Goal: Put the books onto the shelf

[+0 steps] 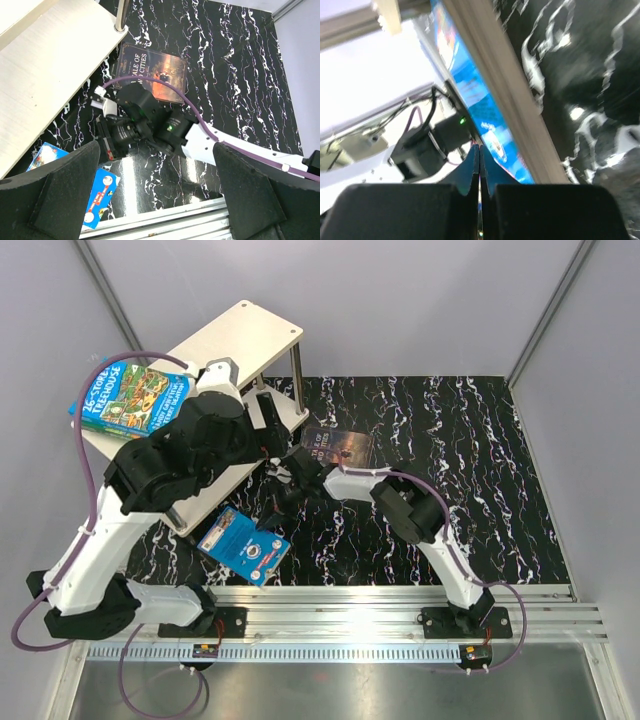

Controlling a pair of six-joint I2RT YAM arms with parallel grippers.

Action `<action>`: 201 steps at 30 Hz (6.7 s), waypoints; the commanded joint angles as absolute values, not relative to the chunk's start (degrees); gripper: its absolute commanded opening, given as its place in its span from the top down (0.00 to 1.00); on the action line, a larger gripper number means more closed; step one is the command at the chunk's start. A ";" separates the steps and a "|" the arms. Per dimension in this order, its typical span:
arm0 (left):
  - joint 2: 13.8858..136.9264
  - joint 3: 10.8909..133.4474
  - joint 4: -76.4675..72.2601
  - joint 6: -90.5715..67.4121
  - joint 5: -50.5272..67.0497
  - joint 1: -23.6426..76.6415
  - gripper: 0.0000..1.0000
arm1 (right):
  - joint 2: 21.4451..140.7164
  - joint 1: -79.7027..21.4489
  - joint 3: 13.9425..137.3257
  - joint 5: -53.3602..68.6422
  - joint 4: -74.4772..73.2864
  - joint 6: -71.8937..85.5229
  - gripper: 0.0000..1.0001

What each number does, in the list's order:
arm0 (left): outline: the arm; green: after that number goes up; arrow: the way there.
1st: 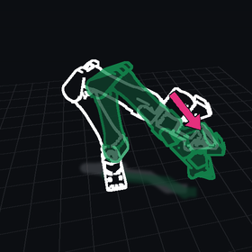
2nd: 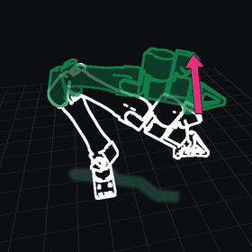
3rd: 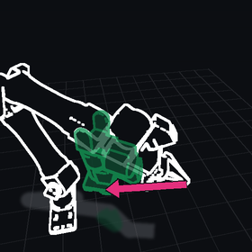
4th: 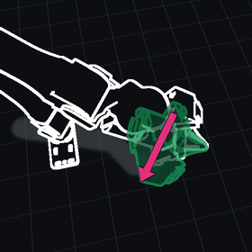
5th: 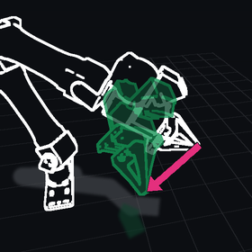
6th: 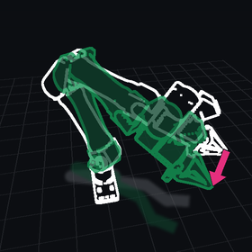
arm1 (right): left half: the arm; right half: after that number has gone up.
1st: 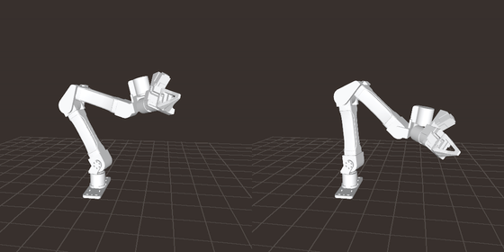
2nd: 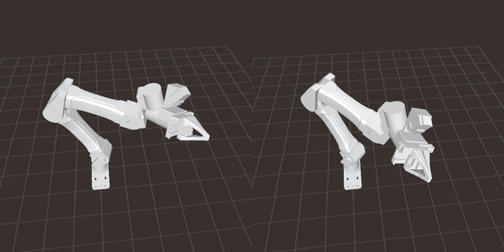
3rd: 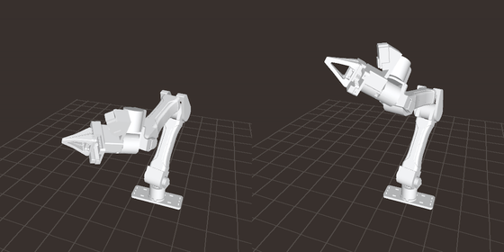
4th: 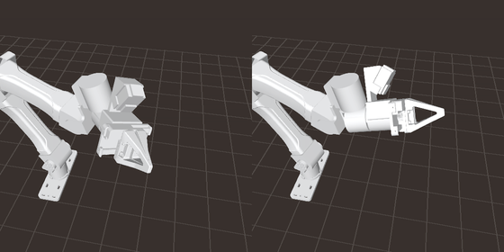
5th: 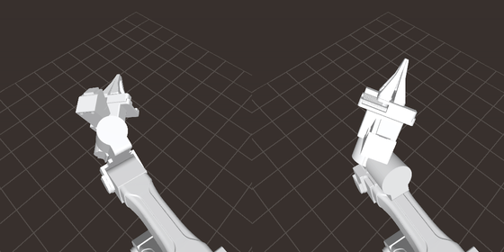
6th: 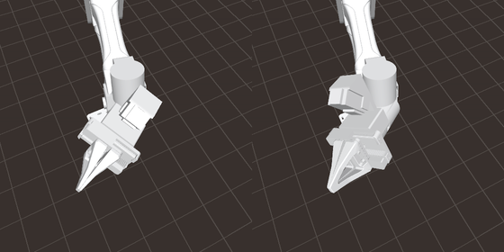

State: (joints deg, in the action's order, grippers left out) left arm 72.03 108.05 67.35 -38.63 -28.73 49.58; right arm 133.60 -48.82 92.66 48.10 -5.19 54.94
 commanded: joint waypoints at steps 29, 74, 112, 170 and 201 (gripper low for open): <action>46.08 38.19 62.50 -95.17 -18.46 67.85 0.01 | 113.98 -38.76 69.86 46.40 -3.35 48.14 0.20; 106.69 65.02 33.39 -55.90 -21.00 56.07 0.01 | 90.27 -31.22 57.48 40.43 -31.98 30.06 0.21; 103.52 61.78 40.52 -57.57 -16.53 56.07 0.04 | 106.61 -16.96 58.98 41.04 -18.56 31.91 0.23; 55.73 47.63 32.34 -68.99 -23.20 56.07 0.01 | 68.29 -23.56 48.87 50.28 10.65 69.35 1.00; 66.62 63.19 26.11 -66.71 -26.90 53.00 0.01 | 73.39 -20.30 41.05 61.35 45.61 102.30 1.00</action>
State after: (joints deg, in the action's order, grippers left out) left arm 64.79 61.25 28.49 -68.14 -26.11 54.04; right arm 74.96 -19.88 40.40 55.42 28.18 92.60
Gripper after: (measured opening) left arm 0.985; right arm 0.266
